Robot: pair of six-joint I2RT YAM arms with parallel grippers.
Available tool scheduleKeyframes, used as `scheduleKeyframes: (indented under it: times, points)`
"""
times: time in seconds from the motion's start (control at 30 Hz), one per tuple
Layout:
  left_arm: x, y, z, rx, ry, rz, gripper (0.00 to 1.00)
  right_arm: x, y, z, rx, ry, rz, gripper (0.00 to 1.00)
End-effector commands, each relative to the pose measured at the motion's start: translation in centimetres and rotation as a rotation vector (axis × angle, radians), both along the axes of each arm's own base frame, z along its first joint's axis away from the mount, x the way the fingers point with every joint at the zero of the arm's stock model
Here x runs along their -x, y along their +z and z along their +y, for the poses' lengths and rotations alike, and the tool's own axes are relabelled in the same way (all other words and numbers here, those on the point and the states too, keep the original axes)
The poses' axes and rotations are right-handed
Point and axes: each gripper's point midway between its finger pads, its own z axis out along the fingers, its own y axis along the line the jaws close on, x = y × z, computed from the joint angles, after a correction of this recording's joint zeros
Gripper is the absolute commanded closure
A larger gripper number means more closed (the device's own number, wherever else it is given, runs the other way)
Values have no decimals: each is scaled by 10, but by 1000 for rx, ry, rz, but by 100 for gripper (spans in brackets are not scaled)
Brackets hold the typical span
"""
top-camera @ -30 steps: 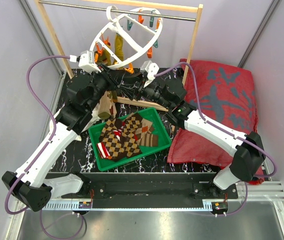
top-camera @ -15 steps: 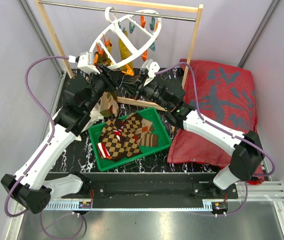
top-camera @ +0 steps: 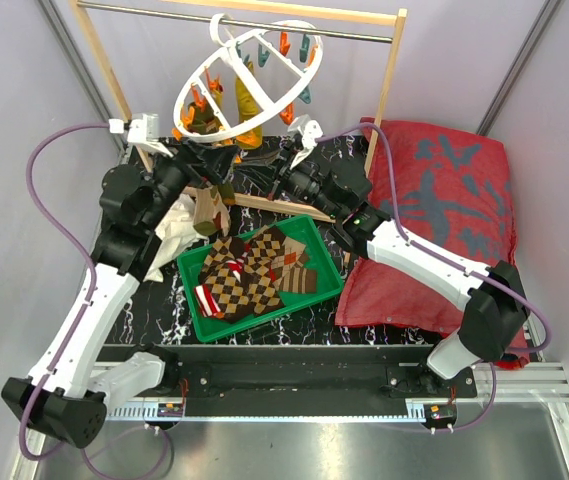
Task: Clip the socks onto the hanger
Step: Open the clamp at the hanger.
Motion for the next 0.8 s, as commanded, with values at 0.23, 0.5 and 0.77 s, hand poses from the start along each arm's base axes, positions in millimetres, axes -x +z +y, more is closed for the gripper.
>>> scheduleKeyframes:
  times: [0.23, 0.5, 0.77]
  points:
    - [31, 30, -2, 25, -220, -226, 3, 6, 30, -5, -145, 108, 92, 100]
    - [39, 39, 6, 158, -347, -273, 1, -1, 26, -11, -176, 156, 180, 100]
    - [48, 47, 4, 348, -602, -320, 1, -3, 25, -18, -193, 177, 217, 100]
